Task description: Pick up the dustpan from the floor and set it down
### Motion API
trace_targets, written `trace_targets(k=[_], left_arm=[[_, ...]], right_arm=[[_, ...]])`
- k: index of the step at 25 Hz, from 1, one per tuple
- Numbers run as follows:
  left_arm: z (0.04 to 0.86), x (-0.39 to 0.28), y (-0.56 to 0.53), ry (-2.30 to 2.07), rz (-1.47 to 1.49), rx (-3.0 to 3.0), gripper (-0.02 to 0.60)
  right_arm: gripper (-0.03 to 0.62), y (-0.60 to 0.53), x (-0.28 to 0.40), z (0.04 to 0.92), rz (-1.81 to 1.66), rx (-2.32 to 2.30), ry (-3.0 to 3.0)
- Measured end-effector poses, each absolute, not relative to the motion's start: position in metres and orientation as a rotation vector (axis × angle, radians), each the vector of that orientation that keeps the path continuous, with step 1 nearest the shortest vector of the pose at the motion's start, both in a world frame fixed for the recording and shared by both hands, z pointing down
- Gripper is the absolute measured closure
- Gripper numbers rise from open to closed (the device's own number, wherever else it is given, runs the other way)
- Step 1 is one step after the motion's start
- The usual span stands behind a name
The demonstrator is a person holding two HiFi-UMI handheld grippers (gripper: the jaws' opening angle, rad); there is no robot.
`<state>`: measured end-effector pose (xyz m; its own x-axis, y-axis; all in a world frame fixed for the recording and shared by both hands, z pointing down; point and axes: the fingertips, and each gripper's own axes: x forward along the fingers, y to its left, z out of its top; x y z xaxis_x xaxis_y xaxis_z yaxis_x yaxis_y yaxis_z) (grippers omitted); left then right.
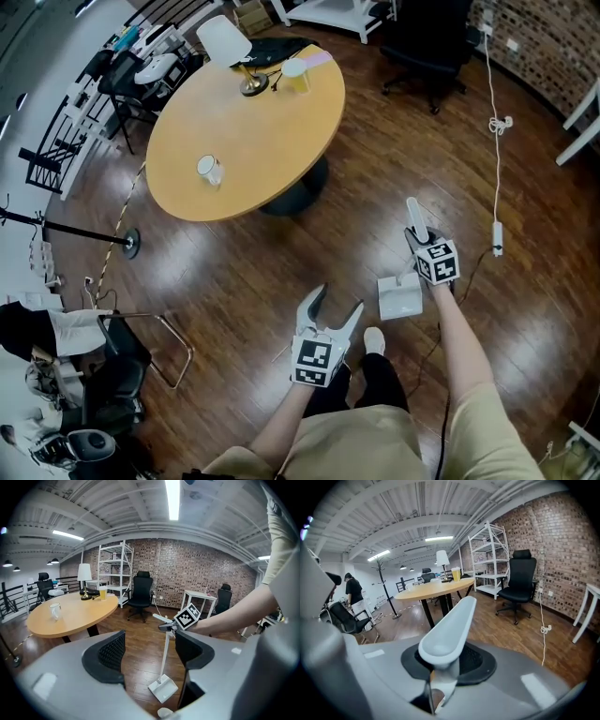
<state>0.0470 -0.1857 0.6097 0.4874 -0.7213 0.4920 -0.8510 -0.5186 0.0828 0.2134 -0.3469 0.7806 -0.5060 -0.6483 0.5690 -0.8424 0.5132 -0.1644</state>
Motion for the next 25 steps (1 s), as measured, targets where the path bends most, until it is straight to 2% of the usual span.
trace_targets(k=[3,7,11,14,18,23,25], left_arm=[[0.611,0.035,-0.187,-1.354,0.597,2.407,0.272],[0.613,0.024,-0.192,-1.397,0.598,2.403,0.272],[0.614,0.013,-0.196,-1.411,0.536,2.363,0.272],[0.595,-0.003,-0.196,-1.432,0.447,2.330,0.272],[0.543,-0.026,-0.208,-1.521,0.362,2.384,0.272],[0.450,-0.052,-0.199,-1.678,0.231,2.492,0.272],[0.414,-0.065,-0.192,-1.736,0.126,2.506,0.279]], right_arm=[[0.503,-0.351,0.214,0.780,0.628,1.230,-2.332],[0.326,-0.350,0.218,0.781,0.632,1.271,-2.368],[0.193,-0.328,0.240,0.781,0.571,1.421,-2.273],[0.192,-0.297,0.257,0.747,0.593,1.639,-2.263],[0.200,-0.270,0.235,0.640,0.475,1.775,-2.433],[0.328,-0.234,0.161,0.494,0.189,1.746,-2.691],[0.326,-0.226,0.122,0.445,0.057,1.611,-2.821]])
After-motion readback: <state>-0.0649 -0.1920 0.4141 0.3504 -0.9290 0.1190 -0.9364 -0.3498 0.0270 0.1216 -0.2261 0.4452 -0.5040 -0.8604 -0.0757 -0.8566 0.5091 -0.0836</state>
